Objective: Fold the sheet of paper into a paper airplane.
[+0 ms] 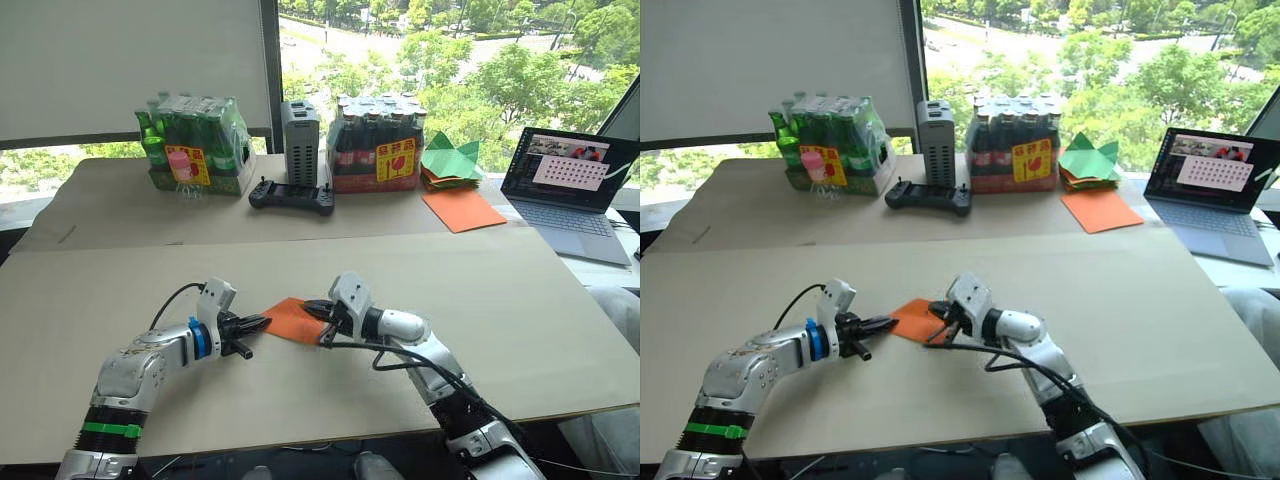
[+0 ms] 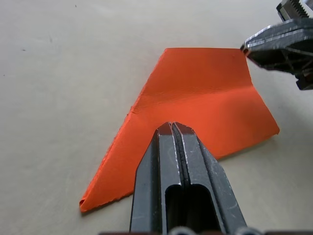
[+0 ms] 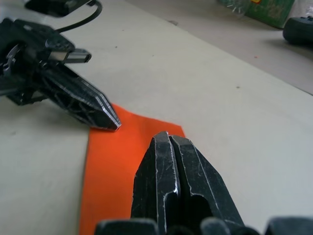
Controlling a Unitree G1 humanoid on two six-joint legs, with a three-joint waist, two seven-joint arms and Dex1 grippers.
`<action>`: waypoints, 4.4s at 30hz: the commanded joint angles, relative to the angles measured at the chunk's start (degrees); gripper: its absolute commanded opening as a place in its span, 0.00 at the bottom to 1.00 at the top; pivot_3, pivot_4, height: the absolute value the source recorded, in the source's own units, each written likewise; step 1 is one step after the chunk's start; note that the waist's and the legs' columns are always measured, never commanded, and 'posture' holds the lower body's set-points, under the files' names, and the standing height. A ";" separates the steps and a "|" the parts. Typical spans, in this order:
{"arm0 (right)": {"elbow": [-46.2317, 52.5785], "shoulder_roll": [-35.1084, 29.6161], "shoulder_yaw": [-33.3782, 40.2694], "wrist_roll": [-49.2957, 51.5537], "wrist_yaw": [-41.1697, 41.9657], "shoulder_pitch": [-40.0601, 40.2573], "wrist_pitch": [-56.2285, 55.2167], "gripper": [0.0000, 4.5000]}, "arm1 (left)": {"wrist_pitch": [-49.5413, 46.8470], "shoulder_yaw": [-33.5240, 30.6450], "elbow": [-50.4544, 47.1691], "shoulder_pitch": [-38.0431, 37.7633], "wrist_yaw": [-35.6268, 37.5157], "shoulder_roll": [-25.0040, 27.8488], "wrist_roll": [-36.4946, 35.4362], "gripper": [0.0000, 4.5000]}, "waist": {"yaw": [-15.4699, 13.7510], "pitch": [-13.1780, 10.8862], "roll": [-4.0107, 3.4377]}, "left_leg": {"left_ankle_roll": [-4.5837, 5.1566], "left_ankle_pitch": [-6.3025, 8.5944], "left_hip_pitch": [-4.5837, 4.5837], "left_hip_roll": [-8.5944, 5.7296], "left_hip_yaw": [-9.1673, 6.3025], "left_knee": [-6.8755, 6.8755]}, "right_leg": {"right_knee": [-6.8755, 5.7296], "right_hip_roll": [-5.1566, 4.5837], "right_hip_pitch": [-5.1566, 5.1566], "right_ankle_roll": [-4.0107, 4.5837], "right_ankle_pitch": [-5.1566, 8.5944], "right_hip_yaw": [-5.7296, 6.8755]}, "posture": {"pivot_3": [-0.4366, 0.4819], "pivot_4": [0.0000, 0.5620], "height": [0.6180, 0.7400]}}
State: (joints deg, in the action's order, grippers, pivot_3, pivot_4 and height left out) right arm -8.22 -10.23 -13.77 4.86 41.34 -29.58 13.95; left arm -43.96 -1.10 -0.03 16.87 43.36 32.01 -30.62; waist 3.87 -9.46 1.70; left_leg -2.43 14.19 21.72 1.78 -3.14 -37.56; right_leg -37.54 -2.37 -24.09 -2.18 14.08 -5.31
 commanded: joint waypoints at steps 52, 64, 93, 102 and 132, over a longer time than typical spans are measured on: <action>13.60 -6.61 -3.40 4.61 3.19 5.23 6.31 0.01 | -2.70 1.07 0.79 -2.68 -0.57 -1.40 0.99 0.00 | 0.04 0.03 -0.05 | 0.00 0.01 0.06 -0.03 0.03 -0.11 | 0.02 0.00 0.02 -0.09 0.05 0.00 | 0.48 0.27 1.00; 1.89 -16.40 -16.02 -22.58 -1.02 1.75 -33.78 0.01 | -2.91 0.72 0.47 -2.79 -0.56 -1.34 0.76 0.00 | -0.01 0.03 -0.04 | 0.00 0.00 0.01 -0.04 0.07 -0.13 | 0.02 0.00 0.06 -0.12 0.07 -0.05 | 0.48 0.27 1.00; -9.91 -18.90 -22.45 -41.30 -3.70 -5.95 -52.01 0.01 | -6.35 -6.71 3.95 2.30 -2.88 -3.05 -3.02 0.00 | 0.09 0.03 -0.04 | 0.16 0.11 -0.74 -0.02 -0.01 -0.12 | 0.40 0.00 1.03 -0.12 0.06 0.04 | 0.48 0.27 1.00; -11.90 -18.67 -22.66 -41.19 -3.55 -6.37 -53.03 0.01 | -11.78 -13.53 2.78 6.02 -6.02 -5.37 -9.53 0.00 | 0.21 0.02 -0.03 | 0.16 0.11 -0.70 -0.01 -0.03 -0.12 | 0.41 0.00 1.00 -0.12 0.05 0.04 | 0.48 0.27 1.00; -11.22 -18.77 -22.44 -40.85 -3.04 -5.57 -52.33 0.01 | -5.75 -0.85 3.43 4.69 -0.84 -2.99 -1.75 0.00 | 0.24 0.02 -0.03 | 0.16 0.11 -0.70 -0.02 -0.01 -0.12 | 0.43 0.00 1.00 -0.12 0.05 0.02 | 0.48 0.27 1.00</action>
State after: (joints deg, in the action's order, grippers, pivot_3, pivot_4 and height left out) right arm -17.96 -28.66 -34.48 -34.69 36.35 -36.76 -39.13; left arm -51.06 -2.98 3.26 22.11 41.50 27.92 -33.81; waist 4.11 -9.44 1.67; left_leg -2.27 14.30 21.02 1.76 -3.15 -37.67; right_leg -37.11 -2.37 -23.09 -2.29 14.13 -5.30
